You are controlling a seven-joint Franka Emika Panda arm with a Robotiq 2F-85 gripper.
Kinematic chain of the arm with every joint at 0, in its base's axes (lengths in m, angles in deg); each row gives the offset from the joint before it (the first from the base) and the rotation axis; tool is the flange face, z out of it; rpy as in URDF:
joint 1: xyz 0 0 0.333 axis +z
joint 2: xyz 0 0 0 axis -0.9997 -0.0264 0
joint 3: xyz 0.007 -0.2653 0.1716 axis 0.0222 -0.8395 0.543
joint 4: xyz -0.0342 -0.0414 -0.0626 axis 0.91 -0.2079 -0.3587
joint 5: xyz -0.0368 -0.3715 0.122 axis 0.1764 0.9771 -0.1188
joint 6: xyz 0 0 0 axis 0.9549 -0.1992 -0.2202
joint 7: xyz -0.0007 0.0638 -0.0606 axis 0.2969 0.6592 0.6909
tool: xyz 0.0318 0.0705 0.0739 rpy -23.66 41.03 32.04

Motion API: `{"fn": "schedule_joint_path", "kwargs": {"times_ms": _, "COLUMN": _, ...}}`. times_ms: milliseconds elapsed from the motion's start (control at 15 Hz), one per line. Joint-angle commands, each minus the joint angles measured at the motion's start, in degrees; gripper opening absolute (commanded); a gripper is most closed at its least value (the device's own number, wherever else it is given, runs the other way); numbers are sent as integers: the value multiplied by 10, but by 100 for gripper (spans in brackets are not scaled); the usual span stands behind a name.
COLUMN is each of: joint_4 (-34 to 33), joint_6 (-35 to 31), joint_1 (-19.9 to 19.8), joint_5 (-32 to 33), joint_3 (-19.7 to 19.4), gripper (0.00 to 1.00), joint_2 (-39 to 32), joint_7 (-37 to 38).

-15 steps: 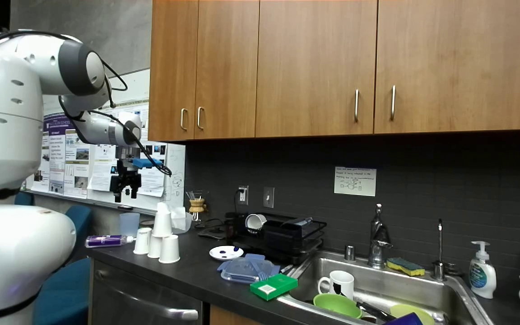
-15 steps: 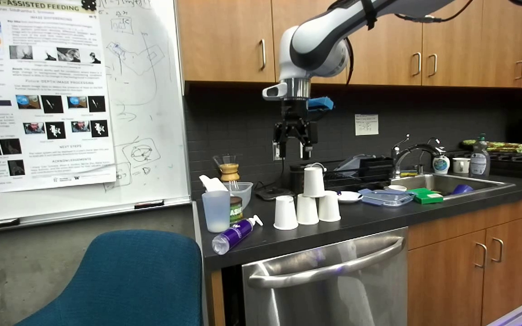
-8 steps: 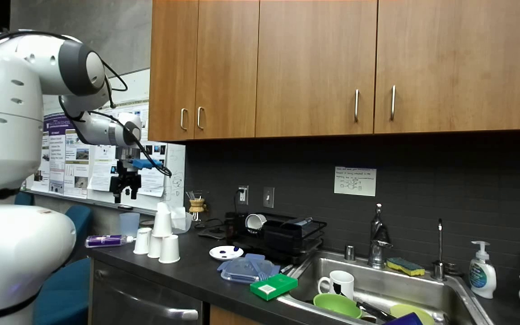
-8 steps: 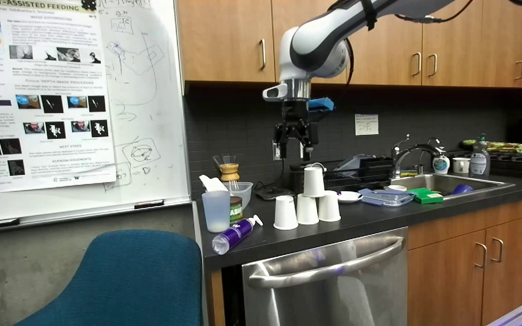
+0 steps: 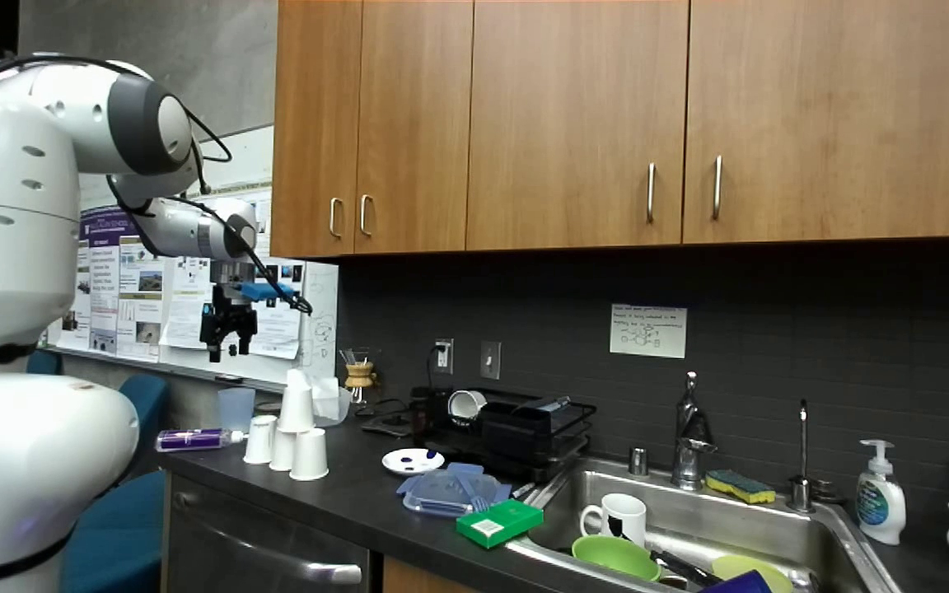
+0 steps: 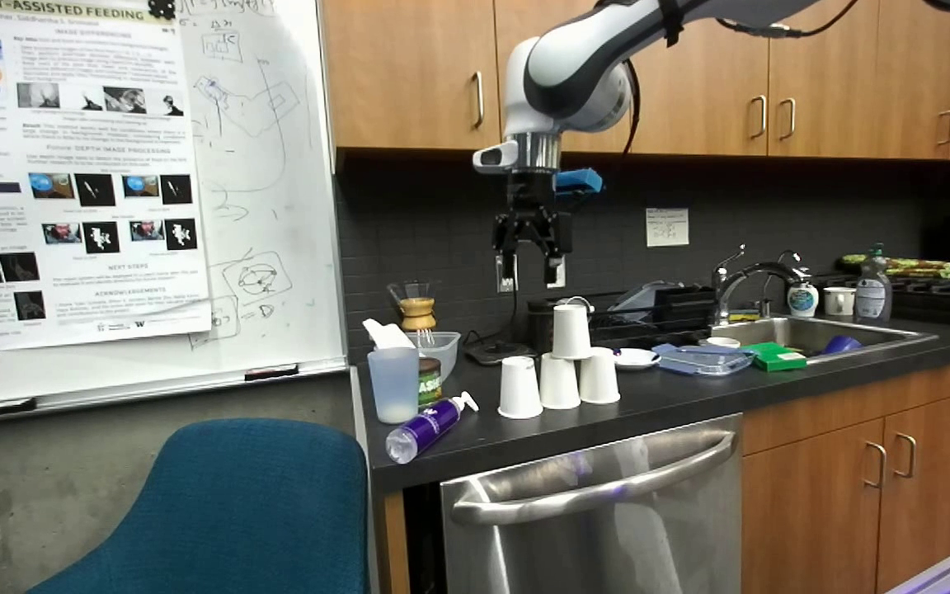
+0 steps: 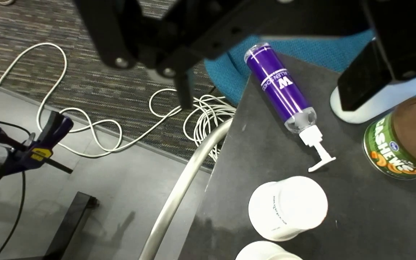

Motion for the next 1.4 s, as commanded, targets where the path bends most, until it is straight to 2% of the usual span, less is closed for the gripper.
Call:
{"fn": "schedule_joint_path", "kwargs": {"times_ms": 0, "joint_4": -49, "joint_6": 31, "joint_1": 5, "joint_5": 14, "joint_3": 4, "gripper": 100, "joint_2": -16, "joint_7": 12}}
{"fn": "schedule_joint_path", "kwargs": {"times_ms": 333, "joint_4": -136, "joint_6": 77, "joint_1": 4, "joint_5": 18, "joint_3": 3, "gripper": 100, "joint_2": -50, "joint_7": 10}}
{"fn": "schedule_joint_path", "kwargs": {"times_ms": 800, "joint_4": -280, "joint_6": 139, "joint_1": 4, "joint_5": 32, "joint_3": 2, "gripper": 100, "joint_2": -136, "joint_7": 3}}
{"fn": "schedule_joint_path", "kwargs": {"times_ms": 1333, "joint_4": -279, "joint_6": 73, "joint_1": -1, "joint_5": 22, "joint_3": 3, "gripper": 100, "joint_2": -182, "joint_7": -23}}
